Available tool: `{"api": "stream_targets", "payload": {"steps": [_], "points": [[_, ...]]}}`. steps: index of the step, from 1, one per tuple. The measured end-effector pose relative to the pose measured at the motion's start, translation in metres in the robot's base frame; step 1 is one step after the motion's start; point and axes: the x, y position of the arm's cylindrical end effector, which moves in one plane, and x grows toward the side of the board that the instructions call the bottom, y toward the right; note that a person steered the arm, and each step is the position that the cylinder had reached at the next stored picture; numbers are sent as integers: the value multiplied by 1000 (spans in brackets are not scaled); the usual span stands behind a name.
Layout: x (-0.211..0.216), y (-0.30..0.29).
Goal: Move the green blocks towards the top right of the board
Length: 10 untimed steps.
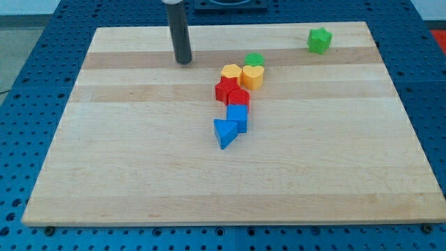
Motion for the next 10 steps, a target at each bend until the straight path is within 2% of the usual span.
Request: {"api": "stream_targets", "payload": {"steps": [1,3,4,5,6,8,9,10], "points": [[21,32],[18,157],[17,166],[17,104],[-4,101],[-11,209],[-11,234],[10,205]]}}
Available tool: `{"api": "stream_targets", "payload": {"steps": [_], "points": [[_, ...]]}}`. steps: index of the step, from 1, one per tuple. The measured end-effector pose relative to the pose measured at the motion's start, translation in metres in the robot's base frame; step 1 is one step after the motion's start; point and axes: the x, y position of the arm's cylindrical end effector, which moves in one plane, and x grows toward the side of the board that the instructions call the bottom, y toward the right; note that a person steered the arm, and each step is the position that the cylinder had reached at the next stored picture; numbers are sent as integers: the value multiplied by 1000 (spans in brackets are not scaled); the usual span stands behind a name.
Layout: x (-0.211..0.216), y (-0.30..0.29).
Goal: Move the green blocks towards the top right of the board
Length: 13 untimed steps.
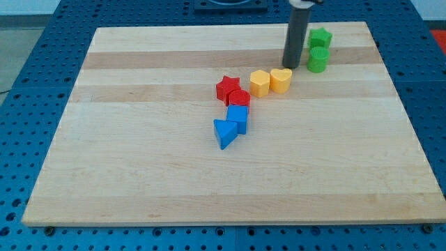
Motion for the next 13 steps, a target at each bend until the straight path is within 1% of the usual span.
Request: {"api": "stream_targets", "payload": {"steps": [1,2,3,4,5,6,7,8,9,10,11,12,13], "points": [[21,2],[19,21],[4,31],[-3,42],[-2,59],[14,60],[5,61],[-10,61],[-3,56],[-1,10],[-33,-36],[-75,-38],[-103,-12]]}}
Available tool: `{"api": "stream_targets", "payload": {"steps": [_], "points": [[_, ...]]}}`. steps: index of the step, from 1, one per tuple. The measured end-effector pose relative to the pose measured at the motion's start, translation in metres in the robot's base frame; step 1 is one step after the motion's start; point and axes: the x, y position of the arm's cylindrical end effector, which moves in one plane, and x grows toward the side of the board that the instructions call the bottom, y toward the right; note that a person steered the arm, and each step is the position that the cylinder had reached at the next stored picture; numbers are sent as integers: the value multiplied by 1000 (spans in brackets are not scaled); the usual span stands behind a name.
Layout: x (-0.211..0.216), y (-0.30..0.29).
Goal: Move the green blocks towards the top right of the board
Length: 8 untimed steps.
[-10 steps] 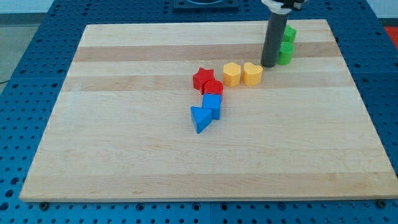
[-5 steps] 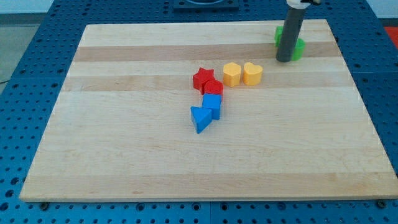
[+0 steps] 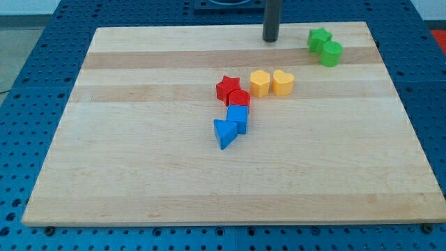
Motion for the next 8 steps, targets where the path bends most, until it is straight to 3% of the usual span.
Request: {"api": "stream_targets", "payload": {"steps": [7,8], "points": [[-3,110],[-27,81]]}}
